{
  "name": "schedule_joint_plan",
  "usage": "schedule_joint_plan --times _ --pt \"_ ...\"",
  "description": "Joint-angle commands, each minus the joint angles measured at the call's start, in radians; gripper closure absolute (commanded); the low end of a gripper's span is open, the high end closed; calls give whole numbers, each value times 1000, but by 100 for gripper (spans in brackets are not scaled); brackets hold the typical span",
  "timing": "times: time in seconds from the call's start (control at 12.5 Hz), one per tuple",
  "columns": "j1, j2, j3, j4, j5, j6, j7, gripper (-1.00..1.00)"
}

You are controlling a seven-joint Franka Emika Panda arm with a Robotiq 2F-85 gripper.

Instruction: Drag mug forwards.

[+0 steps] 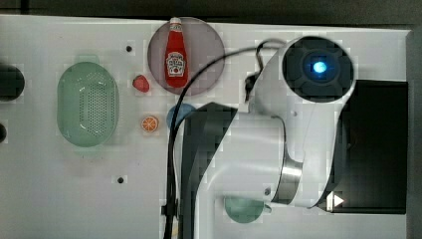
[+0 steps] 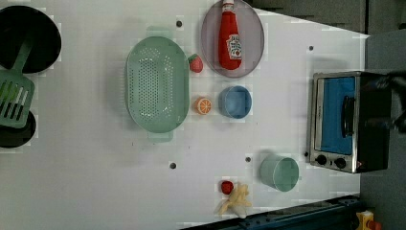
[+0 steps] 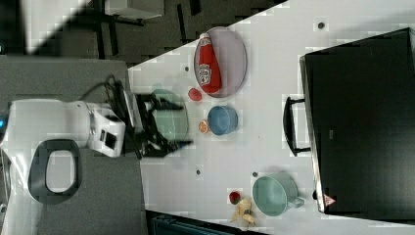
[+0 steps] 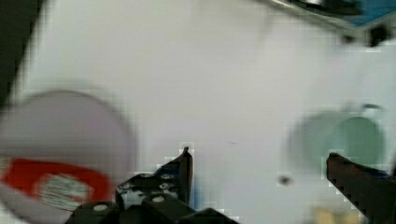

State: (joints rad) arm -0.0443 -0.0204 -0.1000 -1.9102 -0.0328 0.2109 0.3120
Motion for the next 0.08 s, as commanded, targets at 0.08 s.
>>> schedule_joint_plan --times 0.08 --pt "7 -119 6 16 7 -143 -85 -100"
